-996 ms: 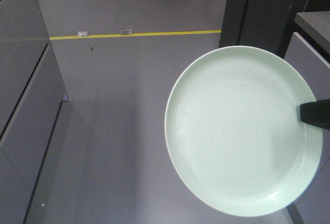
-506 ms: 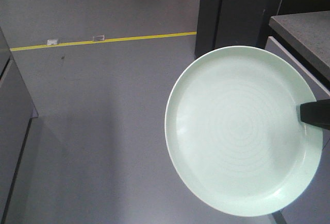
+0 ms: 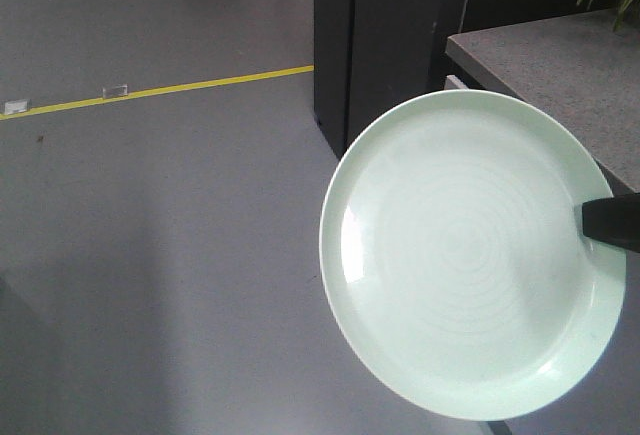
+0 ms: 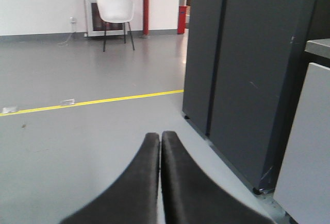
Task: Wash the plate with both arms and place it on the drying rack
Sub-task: 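Carry the plate in the right gripper while driving toward the sink counter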
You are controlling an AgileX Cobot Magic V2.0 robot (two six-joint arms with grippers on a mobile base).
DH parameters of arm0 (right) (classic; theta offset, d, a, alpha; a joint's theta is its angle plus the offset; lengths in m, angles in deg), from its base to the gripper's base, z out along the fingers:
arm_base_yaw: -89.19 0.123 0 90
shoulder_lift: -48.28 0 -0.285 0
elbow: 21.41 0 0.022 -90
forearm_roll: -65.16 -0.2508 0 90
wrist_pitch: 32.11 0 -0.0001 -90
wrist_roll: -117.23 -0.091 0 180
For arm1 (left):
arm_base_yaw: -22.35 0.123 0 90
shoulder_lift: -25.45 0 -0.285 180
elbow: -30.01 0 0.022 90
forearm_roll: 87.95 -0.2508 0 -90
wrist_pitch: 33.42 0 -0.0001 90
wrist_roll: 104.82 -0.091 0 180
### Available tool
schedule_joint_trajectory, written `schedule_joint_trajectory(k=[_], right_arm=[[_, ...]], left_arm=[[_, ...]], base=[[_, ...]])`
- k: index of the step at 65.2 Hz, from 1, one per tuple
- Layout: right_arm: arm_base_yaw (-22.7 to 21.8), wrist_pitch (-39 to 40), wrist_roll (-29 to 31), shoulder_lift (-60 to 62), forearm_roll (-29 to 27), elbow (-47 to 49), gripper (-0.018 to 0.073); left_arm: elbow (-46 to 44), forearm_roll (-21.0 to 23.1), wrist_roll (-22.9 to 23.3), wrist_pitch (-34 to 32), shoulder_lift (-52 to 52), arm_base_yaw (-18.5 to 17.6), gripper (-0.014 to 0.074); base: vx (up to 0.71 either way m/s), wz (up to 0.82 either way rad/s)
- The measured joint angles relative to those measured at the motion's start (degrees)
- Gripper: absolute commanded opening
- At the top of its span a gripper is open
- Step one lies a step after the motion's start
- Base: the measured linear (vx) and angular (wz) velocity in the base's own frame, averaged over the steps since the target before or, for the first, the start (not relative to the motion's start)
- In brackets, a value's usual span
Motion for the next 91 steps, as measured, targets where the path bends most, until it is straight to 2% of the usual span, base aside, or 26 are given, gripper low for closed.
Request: schedule_joint_trajectory(k=[91], right_arm=[[0.00, 0.00, 0.00, 0.00, 0.00, 0.00, -0.0006]], left_arm=[[0.00, 0.00, 0.00, 0.00, 0.00, 0.00, -0.0006]], base=[[0.09, -0.28]])
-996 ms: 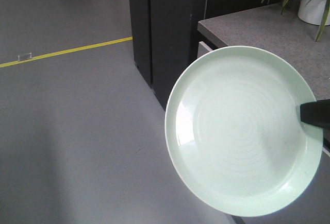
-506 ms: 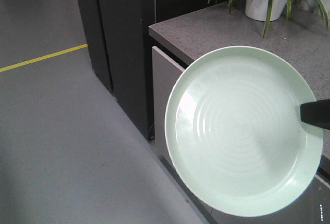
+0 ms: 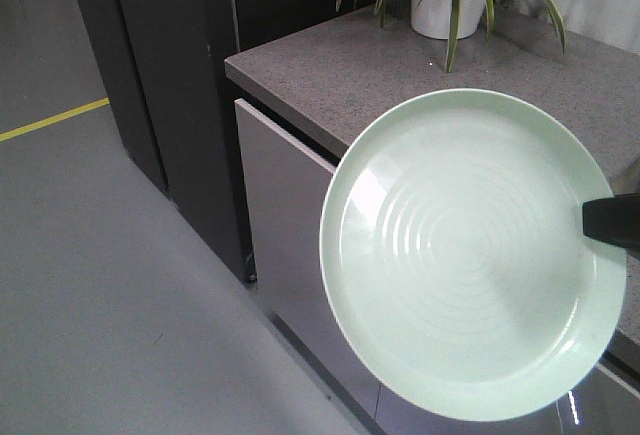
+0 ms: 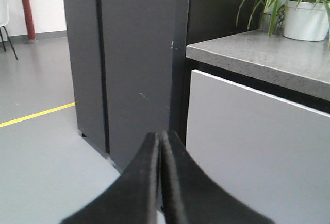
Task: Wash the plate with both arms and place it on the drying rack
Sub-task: 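Carry the plate in the right gripper while driving toward the sink counter, then drive up to the sink holding the plate above the drying rack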
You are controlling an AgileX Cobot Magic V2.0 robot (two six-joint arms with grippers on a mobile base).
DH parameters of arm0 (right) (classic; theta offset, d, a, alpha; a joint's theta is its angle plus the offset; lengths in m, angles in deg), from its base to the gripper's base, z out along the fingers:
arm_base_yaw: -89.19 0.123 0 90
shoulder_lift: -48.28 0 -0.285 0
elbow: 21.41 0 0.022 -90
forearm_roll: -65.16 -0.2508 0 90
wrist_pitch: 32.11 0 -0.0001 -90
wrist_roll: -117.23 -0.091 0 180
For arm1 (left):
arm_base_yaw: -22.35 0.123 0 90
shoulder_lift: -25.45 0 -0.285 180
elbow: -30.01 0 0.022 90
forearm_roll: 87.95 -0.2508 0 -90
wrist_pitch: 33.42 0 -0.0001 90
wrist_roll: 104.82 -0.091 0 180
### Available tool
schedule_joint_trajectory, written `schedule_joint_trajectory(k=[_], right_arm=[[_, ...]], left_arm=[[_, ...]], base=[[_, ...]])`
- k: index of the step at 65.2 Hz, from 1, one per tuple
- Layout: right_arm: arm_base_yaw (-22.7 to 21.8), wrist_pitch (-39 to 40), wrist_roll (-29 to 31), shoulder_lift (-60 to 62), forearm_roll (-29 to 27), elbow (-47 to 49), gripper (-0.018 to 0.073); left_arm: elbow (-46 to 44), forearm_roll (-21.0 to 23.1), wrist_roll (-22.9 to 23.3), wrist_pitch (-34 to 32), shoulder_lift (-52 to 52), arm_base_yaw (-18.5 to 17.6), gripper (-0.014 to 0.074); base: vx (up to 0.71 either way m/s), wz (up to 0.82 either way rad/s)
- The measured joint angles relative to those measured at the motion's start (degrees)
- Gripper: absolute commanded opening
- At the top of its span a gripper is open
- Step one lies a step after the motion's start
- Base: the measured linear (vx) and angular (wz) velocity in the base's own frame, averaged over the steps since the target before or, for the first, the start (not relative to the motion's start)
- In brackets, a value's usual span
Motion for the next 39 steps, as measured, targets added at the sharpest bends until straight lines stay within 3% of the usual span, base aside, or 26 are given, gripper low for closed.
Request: schedule_joint_trajectory(k=[39], right_arm=[[0.00, 0.00, 0.00, 0.00, 0.00, 0.00, -0.0006]], left_arm=[[0.00, 0.00, 0.00, 0.00, 0.00, 0.00, -0.0006]], base=[[0.06, -0.24]])
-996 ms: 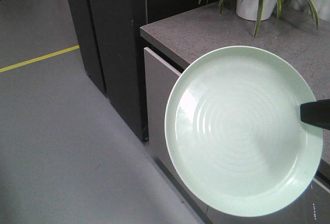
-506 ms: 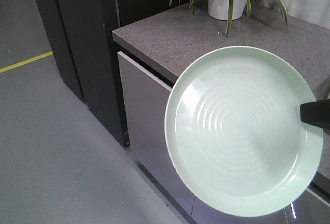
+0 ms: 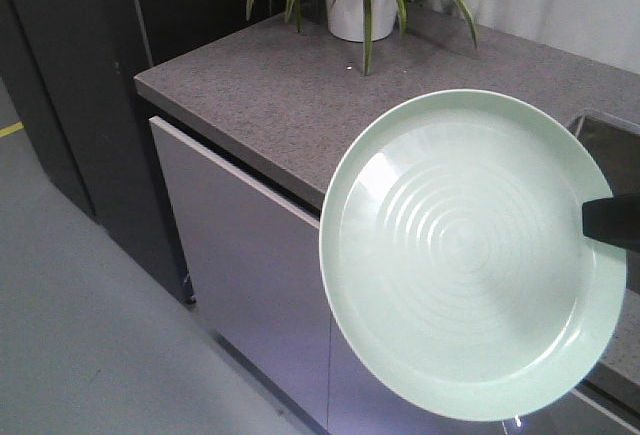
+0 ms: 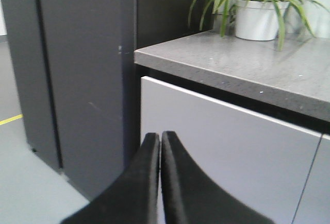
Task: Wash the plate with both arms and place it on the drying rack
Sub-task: 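Drive up to the sink holding the plate above the drying rack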
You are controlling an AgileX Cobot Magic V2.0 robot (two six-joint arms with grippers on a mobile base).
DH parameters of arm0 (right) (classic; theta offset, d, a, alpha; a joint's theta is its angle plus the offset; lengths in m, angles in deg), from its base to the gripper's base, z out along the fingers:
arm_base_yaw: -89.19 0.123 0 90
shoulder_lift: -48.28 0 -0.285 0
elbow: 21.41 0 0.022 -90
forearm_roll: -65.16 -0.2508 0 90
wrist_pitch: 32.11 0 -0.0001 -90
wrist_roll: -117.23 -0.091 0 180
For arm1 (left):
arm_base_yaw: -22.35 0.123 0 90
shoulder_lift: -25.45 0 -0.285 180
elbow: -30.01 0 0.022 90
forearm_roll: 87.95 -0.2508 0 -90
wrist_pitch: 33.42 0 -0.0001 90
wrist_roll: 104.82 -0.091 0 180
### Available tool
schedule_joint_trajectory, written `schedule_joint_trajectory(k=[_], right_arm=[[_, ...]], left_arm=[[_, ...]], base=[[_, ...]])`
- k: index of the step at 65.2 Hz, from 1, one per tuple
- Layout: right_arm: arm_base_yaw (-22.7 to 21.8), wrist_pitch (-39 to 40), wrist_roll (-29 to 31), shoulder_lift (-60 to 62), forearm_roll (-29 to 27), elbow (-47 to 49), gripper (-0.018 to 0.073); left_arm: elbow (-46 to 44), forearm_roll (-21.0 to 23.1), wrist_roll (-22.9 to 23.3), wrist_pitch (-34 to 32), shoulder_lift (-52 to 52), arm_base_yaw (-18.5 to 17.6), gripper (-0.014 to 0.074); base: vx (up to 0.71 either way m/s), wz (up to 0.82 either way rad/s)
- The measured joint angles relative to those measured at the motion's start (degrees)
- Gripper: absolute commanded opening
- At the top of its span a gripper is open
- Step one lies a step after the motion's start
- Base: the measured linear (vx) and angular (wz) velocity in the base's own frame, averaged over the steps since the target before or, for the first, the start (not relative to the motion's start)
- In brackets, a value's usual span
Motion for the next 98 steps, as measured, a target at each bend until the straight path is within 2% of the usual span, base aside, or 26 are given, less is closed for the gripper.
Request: schedule_joint_trajectory(k=[98], right_arm=[[0.00, 0.00, -0.05, 0.00, 0.00, 0.00, -0.0006]], left_arm=[[0.00, 0.00, 0.00, 0.00, 0.00, 0.00, -0.0006]], base=[[0.07, -0.31]])
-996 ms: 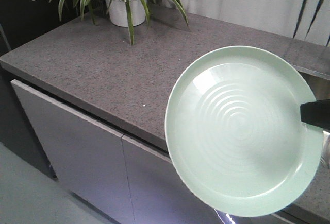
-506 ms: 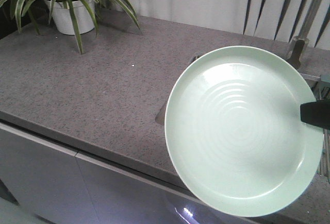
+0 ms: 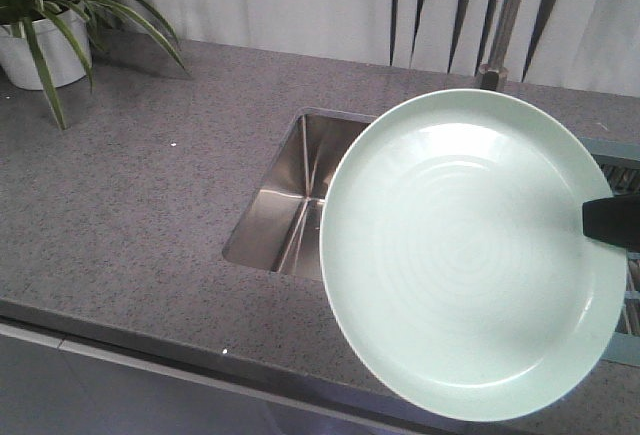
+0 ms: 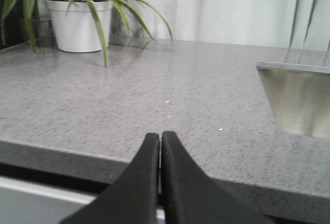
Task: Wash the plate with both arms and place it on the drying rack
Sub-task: 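Drive up to the sink holding the plate above the drying rack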
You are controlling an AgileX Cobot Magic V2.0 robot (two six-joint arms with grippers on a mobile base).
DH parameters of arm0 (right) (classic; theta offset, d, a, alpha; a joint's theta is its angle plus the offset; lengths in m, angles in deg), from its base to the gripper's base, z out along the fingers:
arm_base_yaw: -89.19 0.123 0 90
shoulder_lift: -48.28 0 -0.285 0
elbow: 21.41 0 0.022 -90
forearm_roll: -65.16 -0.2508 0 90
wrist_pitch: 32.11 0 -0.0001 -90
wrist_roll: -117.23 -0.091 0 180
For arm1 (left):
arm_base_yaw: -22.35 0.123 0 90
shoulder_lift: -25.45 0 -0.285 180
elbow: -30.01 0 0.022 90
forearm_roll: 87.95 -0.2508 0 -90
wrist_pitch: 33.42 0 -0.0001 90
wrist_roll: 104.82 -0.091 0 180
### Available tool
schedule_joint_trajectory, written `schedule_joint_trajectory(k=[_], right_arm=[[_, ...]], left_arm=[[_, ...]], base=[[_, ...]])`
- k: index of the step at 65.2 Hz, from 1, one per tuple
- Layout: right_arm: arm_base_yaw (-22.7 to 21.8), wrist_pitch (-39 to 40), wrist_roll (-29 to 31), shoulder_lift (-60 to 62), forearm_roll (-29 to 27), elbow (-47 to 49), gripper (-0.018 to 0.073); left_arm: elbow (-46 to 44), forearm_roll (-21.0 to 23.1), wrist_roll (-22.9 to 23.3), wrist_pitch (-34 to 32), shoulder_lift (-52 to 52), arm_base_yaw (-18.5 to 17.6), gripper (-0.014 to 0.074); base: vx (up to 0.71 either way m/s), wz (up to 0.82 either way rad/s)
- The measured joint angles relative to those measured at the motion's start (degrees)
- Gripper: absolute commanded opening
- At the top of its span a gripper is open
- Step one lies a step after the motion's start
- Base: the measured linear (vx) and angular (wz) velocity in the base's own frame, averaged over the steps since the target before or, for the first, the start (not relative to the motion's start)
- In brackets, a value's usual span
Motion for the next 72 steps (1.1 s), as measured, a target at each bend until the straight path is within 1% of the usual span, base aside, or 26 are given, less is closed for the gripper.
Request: schedule_joint_trajectory(k=[40, 72], right_arm=[[0.00, 0.00, 0.00, 0.00, 0.00, 0.00, -0.0006], [0.00, 0.00, 0.00, 0.00, 0.00, 0.00, -0.0006]], left_arm=[[0.00, 0.00, 0.00, 0.00, 0.00, 0.00, -0.0006], [0.00, 0.00, 0.00, 0.00, 0.00, 0.00, -0.0006]], base=[[0.05, -0.23], [0.04, -0.15]])
